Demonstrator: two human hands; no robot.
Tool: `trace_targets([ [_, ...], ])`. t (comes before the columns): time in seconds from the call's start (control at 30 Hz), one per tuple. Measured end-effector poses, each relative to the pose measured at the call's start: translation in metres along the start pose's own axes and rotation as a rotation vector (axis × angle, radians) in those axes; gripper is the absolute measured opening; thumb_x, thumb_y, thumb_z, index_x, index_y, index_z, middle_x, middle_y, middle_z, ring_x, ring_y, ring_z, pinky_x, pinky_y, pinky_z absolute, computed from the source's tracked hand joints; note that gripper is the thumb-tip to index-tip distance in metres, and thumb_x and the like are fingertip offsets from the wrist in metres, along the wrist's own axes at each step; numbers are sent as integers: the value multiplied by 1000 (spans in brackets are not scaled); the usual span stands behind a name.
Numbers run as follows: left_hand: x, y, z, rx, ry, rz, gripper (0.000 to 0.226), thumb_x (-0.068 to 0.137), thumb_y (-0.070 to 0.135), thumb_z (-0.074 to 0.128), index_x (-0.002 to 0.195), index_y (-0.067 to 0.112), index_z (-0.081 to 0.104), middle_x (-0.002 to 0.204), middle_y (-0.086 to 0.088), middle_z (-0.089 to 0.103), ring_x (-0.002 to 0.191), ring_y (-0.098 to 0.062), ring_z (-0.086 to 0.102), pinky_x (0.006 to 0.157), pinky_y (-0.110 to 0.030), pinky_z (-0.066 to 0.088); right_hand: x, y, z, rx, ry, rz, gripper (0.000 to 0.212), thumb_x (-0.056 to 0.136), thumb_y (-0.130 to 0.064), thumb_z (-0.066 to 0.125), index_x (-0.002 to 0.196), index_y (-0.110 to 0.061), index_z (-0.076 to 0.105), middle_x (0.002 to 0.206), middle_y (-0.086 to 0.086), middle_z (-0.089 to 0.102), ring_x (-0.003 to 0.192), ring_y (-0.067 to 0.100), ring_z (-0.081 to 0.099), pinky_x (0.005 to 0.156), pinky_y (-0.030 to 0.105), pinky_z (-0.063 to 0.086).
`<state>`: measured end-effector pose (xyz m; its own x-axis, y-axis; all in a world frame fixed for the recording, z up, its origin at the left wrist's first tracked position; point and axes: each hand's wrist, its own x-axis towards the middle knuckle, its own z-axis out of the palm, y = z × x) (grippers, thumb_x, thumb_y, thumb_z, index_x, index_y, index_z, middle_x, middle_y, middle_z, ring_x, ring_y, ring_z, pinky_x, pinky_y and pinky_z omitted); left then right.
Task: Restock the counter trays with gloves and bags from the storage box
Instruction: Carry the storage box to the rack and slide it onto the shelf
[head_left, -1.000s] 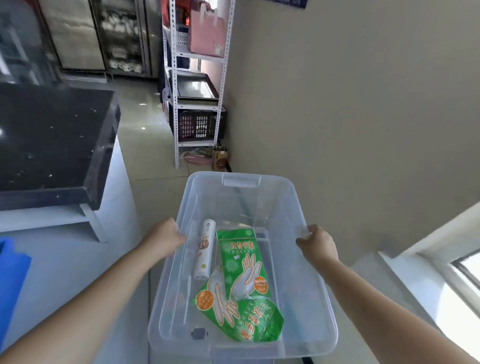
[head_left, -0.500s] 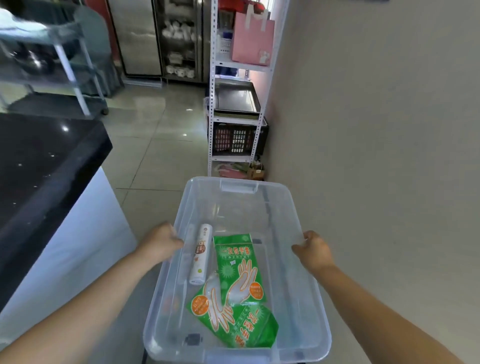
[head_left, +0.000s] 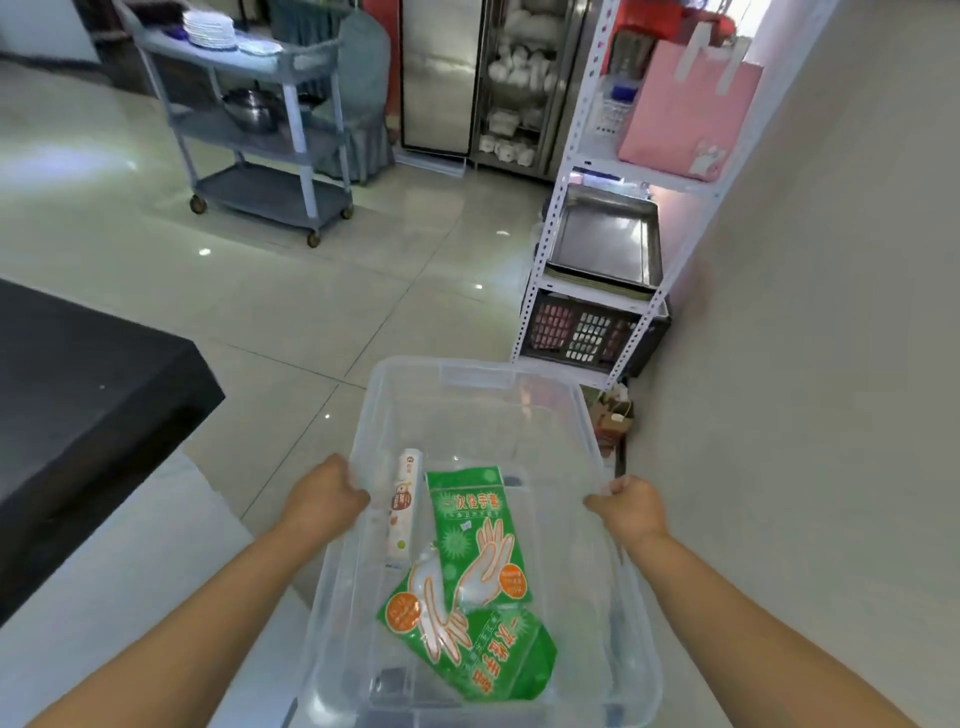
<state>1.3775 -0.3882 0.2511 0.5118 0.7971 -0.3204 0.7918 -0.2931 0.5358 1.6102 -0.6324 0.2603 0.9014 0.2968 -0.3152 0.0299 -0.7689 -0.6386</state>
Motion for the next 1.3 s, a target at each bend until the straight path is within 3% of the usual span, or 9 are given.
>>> trace_targets([
  [0.27,173,46,-22,24,-13,-9,15,80,16,57,82,11,44,83,-6,54,75,-23,49,60,-28,33,146,-103,29,-93,5,14,30,72,-13,71,51,-15,50,54,0,53,56,20,52,46,23,33],
  [0.37,225,64,-32,-53,1,-61,13,79,13,56,86,10,46,88,-14,62,73,-28,58,62,-29,43,195,-139,38,-137,36,-38,15,75,-17,68,67,-8,60,66,7,59,66,23,56,56,24,35],
  [0.47,275,79,-36,-142,15,-115,16,77,11,55,92,9,49,88,-13,63,72,-32,66,69,-34,54,242,-169,50,-193,50,-77,14,78,-20,64,73,-8,63,68,7,60,65,25,55,57,26,36],
  [0.53,311,87,-40,-173,19,-149,18,78,11,55,95,9,49,88,-13,62,73,-31,66,71,-37,57,277,-191,60,-226,52,-99,16,80,-22,61,73,-8,63,67,8,61,66,27,56,57,28,39],
  [0.67,384,102,-53,-181,43,-202,22,78,14,58,98,10,50,89,-12,64,76,-31,66,72,-34,55,355,-240,82,-223,35,-188,14,81,-22,58,75,-9,56,73,10,62,76,30,60,72,35,47],
  [0.73,418,111,-65,-183,75,-226,21,77,14,59,96,11,50,90,-13,64,76,-31,66,73,-36,56,393,-268,92,-231,7,-202,16,81,-25,58,76,-9,56,71,6,60,69,25,57,62,32,43],
  [0.97,518,128,-120,-211,182,-310,21,79,15,58,97,12,48,81,-8,62,65,-27,65,63,-31,51,506,-386,138,-211,-58,-367,25,78,-21,60,61,-21,42,60,-5,48,59,21,47,50,27,29],
  [1.23,651,99,-187,-324,235,-373,19,79,12,58,96,11,49,74,-8,61,55,-23,64,56,-31,52,592,-518,228,-255,-116,-456,11,82,-23,58,78,-13,55,75,2,59,71,22,56,60,28,40],
  [1.3,696,86,-208,-320,220,-359,19,80,13,58,96,12,48,72,-8,63,53,-23,63,56,-29,49,611,-549,256,-280,-105,-446,11,83,-24,57,81,-13,57,77,3,61,71,22,56,55,26,36],
])
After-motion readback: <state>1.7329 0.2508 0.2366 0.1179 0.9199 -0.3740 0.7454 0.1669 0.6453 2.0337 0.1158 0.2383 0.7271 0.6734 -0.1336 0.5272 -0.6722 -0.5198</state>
